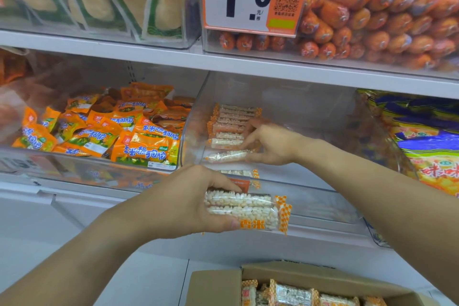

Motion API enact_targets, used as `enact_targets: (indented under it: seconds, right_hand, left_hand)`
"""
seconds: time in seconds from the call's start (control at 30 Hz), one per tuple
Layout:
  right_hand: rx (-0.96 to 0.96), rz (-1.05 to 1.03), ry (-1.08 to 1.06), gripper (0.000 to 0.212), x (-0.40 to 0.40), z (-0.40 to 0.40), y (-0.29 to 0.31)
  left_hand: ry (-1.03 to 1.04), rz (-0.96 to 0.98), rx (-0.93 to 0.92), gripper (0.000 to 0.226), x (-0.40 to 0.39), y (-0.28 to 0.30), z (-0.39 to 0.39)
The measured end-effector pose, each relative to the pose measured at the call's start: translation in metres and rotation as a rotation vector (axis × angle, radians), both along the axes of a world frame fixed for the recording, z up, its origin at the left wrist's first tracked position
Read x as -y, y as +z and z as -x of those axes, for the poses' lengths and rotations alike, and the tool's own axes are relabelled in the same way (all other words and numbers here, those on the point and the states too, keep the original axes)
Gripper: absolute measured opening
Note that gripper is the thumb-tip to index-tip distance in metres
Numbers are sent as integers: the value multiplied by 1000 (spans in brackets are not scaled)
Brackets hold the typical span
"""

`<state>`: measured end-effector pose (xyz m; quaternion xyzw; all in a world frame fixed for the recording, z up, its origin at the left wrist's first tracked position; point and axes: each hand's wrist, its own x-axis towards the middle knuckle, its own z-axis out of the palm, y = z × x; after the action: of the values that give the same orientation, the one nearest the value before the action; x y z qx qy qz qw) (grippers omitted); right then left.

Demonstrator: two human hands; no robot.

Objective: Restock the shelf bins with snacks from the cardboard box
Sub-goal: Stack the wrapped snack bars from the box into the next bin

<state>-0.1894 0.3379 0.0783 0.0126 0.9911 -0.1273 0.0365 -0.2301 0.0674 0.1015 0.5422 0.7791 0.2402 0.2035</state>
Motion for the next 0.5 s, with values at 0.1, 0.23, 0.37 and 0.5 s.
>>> enact_targets:
  seconds: [0.1,0.23,0.37,0.5]
  right_hand:
    - [-70,-20,5,26,4,0,-2]
    - [-132,-10,-136,30,5,6,-4]
    - [-250,-5,-153,21,10,9,-5]
    - [-150,9,-55,22,16,7,-1]
  left_hand:
    - [-1,-7,8,55,1,1,1]
    - [-2,3,16,56,1,2,0]
    - [-5,4,3,58,2,1,1]
    - [-6,7,30,55,1,3,0]
